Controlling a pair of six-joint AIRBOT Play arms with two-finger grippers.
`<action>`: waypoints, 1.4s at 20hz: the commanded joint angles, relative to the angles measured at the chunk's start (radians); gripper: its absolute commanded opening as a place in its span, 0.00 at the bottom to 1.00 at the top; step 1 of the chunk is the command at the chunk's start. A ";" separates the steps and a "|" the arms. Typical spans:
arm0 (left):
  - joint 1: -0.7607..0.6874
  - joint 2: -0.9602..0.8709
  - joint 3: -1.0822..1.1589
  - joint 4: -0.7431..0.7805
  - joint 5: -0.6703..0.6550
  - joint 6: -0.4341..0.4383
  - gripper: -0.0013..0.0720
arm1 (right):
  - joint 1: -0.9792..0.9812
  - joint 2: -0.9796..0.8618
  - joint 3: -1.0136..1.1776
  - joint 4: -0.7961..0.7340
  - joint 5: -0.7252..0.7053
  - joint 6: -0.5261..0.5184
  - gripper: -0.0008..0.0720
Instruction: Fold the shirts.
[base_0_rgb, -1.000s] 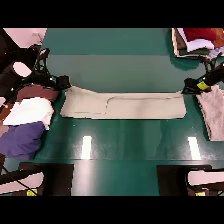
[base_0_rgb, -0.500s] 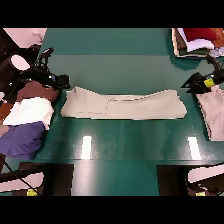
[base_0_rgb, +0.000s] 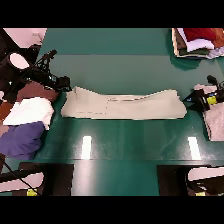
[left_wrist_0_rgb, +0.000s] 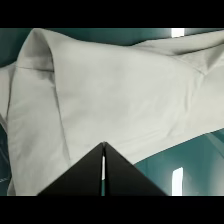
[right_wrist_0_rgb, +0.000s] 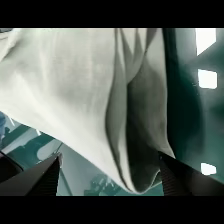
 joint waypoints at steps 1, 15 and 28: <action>0.001 -0.001 0.001 -0.005 -0.013 0.001 0.06 | 0.018 0.007 -0.085 0.011 -0.115 -0.042 0.95; -0.011 -0.001 0.001 -0.055 -0.019 -0.010 0.06 | 0.163 -0.159 0.015 0.005 -0.084 -0.144 0.03; -0.450 -0.354 0.346 -0.143 0.192 -0.043 0.05 | 0.265 0.245 0.124 0.014 -0.022 0.042 0.02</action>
